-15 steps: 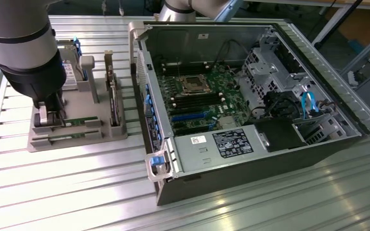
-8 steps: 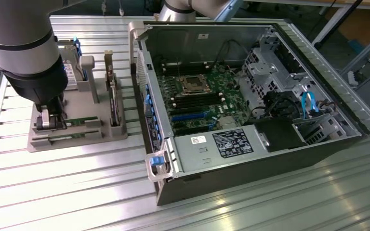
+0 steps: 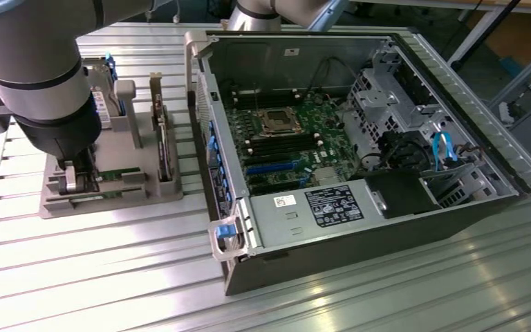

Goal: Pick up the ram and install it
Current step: 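Pick up the ram and move it above insertion slot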

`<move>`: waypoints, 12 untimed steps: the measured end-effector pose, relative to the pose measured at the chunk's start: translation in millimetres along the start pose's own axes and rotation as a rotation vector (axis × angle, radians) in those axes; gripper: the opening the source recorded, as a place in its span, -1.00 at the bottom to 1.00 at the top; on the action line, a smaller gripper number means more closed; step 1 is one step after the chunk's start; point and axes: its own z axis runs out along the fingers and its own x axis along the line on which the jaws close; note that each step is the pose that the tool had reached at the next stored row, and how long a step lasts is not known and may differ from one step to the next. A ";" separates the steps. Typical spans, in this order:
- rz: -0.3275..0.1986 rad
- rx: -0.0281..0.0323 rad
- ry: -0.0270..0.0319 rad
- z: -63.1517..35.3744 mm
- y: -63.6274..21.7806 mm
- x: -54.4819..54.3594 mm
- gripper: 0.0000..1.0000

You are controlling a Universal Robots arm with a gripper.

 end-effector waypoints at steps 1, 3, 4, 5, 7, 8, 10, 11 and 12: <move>0.000 0.0000 0.0000 1.6 -0.1 0.0 -0.40; 0.000 0.0000 -0.0002 4.3 -0.2 0.1 -0.40; 0.000 -0.0001 0.0000 5.4 -0.2 0.1 -0.40; 0.000 -0.0001 0.0000 6.5 -0.3 0.1 -0.40; 0.000 0.0000 -0.0001 8.6 -0.4 0.2 -0.40; 0.000 0.0000 -0.0001 9.4 -0.4 0.2 -0.40; 0.000 -0.0002 0.0001 9.8 -0.4 0.3 -0.40; 0.000 -0.0003 0.0001 9.8 -0.4 0.2 -0.40; 0.000 -0.0002 0.0001 9.9 -0.3 0.3 -0.40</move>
